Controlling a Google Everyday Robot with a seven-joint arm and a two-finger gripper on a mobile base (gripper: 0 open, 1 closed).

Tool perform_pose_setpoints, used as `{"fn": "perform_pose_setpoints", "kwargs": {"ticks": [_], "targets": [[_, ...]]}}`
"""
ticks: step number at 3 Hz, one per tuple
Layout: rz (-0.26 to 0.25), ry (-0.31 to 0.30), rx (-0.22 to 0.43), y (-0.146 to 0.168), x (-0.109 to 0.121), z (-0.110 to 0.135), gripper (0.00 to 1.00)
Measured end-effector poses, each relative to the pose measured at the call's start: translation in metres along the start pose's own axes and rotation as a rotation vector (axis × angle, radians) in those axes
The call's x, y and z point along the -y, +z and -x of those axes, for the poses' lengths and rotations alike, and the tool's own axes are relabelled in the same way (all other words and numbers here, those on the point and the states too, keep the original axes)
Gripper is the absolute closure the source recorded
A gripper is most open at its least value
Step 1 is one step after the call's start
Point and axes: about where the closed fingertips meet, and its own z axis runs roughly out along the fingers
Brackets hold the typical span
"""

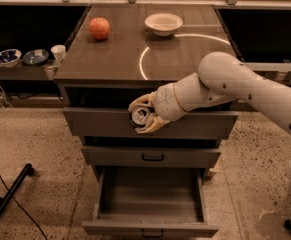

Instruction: Pick pepsi can from bottom drawer and place on counter

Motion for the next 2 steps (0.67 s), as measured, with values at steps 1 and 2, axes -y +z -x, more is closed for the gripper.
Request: {"fn": "perform_pose_setpoints", "kwargs": {"ticks": [1,2], "targets": [[-0.004,-0.048,0.023,-0.007,0.019,0.018,1.0],[-0.027,-0.114,0.027,-0.032,0.044,0.043,1.0]]}}
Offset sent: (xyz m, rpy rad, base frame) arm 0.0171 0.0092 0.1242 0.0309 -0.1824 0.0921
